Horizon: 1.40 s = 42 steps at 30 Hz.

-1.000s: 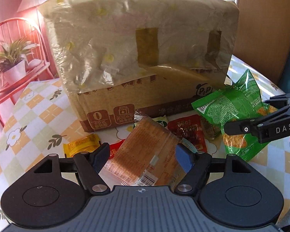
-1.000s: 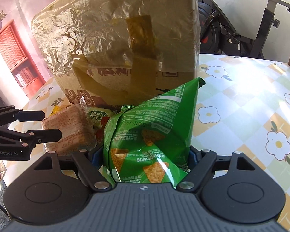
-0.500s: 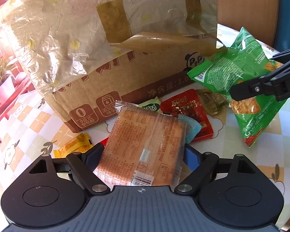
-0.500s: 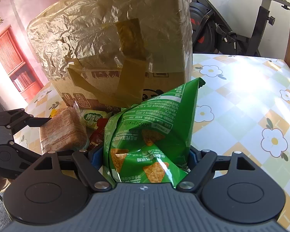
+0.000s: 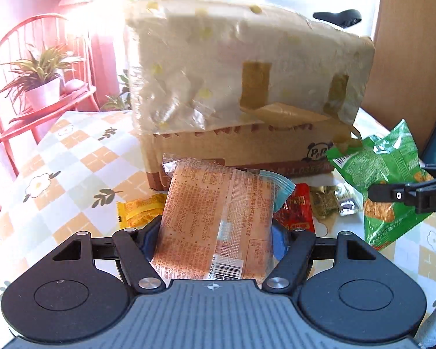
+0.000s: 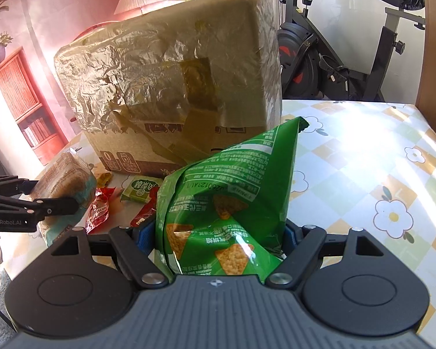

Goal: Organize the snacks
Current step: 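Carry the bread packet and chip bag over the box and release both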

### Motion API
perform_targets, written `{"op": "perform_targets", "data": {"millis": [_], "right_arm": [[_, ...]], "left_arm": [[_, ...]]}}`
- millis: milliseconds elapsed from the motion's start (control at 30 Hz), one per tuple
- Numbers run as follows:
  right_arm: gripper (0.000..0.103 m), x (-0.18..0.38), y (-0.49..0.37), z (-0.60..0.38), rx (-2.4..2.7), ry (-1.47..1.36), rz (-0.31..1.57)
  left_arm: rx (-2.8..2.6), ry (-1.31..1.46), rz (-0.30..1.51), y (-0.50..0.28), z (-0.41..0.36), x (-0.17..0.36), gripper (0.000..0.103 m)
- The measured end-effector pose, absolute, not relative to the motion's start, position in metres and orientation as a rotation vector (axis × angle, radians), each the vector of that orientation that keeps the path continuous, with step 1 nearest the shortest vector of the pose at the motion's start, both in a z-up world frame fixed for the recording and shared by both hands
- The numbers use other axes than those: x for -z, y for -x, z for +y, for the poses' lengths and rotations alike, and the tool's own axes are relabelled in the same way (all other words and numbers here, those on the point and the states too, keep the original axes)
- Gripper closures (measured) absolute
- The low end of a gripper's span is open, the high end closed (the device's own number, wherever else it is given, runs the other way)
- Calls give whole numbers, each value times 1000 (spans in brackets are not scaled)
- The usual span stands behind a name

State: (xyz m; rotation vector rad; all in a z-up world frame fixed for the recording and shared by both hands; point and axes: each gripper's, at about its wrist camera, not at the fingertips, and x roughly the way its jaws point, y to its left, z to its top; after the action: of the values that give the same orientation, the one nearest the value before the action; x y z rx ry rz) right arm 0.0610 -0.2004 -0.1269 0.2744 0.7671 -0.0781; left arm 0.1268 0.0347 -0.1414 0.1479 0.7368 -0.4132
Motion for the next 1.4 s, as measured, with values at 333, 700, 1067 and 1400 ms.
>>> {"op": "perform_targets", "data": {"millis": [333,700,1067,1400], "right_arm": [[22,57,-40,-214,108,-238,605],[22,-30,-78,-224,72,-152,468],[22,-25,-223,-235,62,-89,509],[20,23,-265,-241,34,-108,662]], "left_arm": [[322,-26,525,-113,54,59,29],[346,21,393,-142,26,-11,29],[325,-15,443,-247,-19,-16,29],[308,-59,558,-290,-29,23,29]]}}
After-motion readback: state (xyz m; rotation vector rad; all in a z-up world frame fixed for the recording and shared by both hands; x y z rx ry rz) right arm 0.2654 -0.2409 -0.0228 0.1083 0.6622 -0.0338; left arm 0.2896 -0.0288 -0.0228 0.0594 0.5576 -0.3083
